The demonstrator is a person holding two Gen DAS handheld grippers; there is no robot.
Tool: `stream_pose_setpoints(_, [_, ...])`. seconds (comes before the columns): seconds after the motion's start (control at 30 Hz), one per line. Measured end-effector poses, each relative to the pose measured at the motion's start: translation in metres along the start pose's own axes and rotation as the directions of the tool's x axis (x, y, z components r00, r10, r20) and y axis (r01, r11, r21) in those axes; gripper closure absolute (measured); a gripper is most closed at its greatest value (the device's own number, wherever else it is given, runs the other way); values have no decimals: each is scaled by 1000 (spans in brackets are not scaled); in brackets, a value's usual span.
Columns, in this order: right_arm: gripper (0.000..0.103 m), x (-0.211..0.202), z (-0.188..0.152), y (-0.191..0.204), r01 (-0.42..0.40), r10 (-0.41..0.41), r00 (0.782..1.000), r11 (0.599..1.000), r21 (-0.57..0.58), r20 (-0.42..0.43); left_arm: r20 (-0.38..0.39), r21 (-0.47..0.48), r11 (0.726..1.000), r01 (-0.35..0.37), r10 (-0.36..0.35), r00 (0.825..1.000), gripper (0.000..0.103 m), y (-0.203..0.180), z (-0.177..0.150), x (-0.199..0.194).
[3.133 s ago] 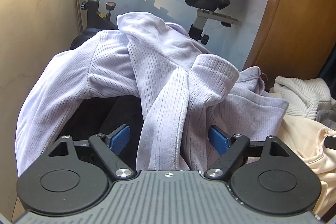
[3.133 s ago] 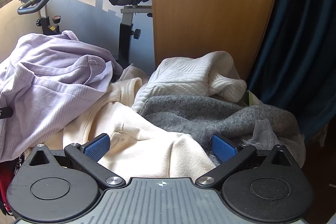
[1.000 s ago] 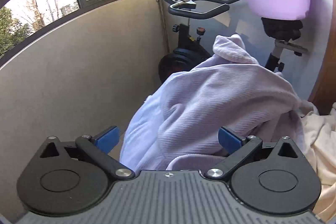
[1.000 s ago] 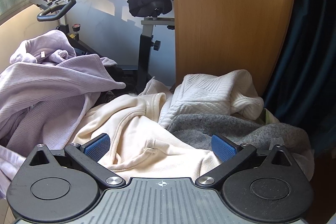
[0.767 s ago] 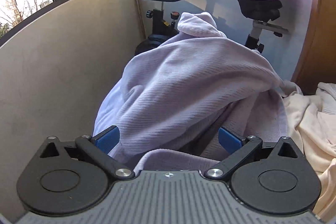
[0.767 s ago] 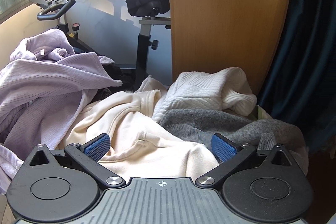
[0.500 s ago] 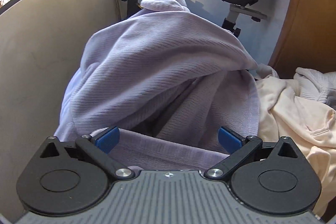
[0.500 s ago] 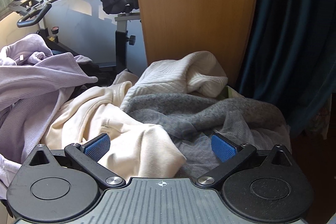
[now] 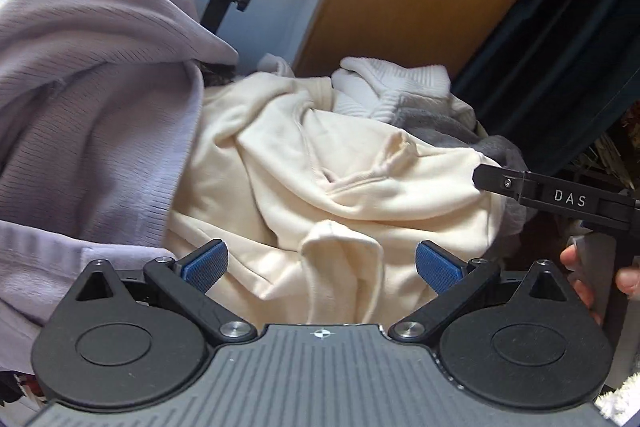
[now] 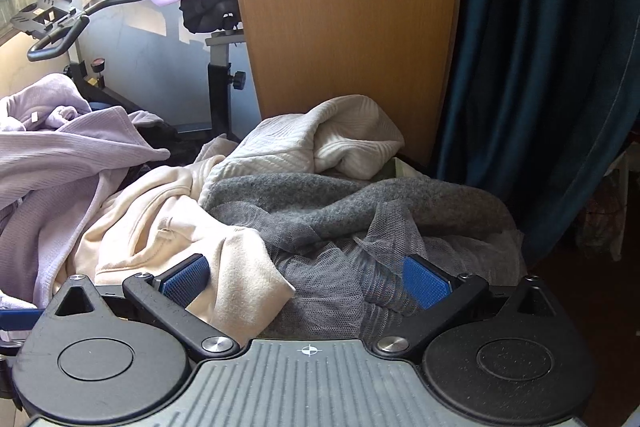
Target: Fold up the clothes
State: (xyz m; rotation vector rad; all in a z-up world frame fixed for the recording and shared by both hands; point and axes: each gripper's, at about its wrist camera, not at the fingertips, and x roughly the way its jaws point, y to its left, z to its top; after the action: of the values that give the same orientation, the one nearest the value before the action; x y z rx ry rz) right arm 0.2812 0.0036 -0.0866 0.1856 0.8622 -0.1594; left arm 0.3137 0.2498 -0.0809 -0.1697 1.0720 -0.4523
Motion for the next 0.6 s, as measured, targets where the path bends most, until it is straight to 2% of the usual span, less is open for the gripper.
stream_pose_setpoints(0.1, [1,-2,-1,-5,-2,2,1000,1000,-6,3,-51,-21,1000,-6,5,999,2,-2,-3,19])
stream_pose_setpoints(0.17, [1,-3,0,-7,-2,2,1000,1000,-12,4,-77,-20,1000,-12,11,997,9,-3,-5,28])
stream_pose_setpoints(0.2, [1,-3,0,-8,-5,5,1000,1000,-12,5,-91,-21,1000,-9,7,996,16,-4,-6,31])
stream_pose_setpoints(0.23, [1,-3,1,-9,-8,8,1000,1000,-13,6,-103,-33,999,6,-9,995,32,-4,-7,32])
stream_pose_setpoints(0.27, [1,-3,2,-10,-11,11,1000,1000,-12,8,-104,-47,999,18,-23,994,43,-2,-8,31])
stream_pose_setpoints(0.3, [1,-3,3,-10,-15,15,1000,1000,-13,11,-96,-59,998,22,-28,995,66,-1,-9,28])
stream_pose_setpoints(0.33, [1,-4,4,-9,-21,21,1000,1000,-17,16,-78,-63,998,24,-29,997,84,1,-9,22])
stream_pose_setpoints(0.47, [1,-6,7,-2,-48,50,998,998,-51,38,29,-67,998,16,-14,999,93,7,-7,-13])
stream_pose_setpoints(0.6, [1,-2,10,12,-103,106,994,991,-91,34,155,-119,993,-23,42,987,93,22,-7,-54])
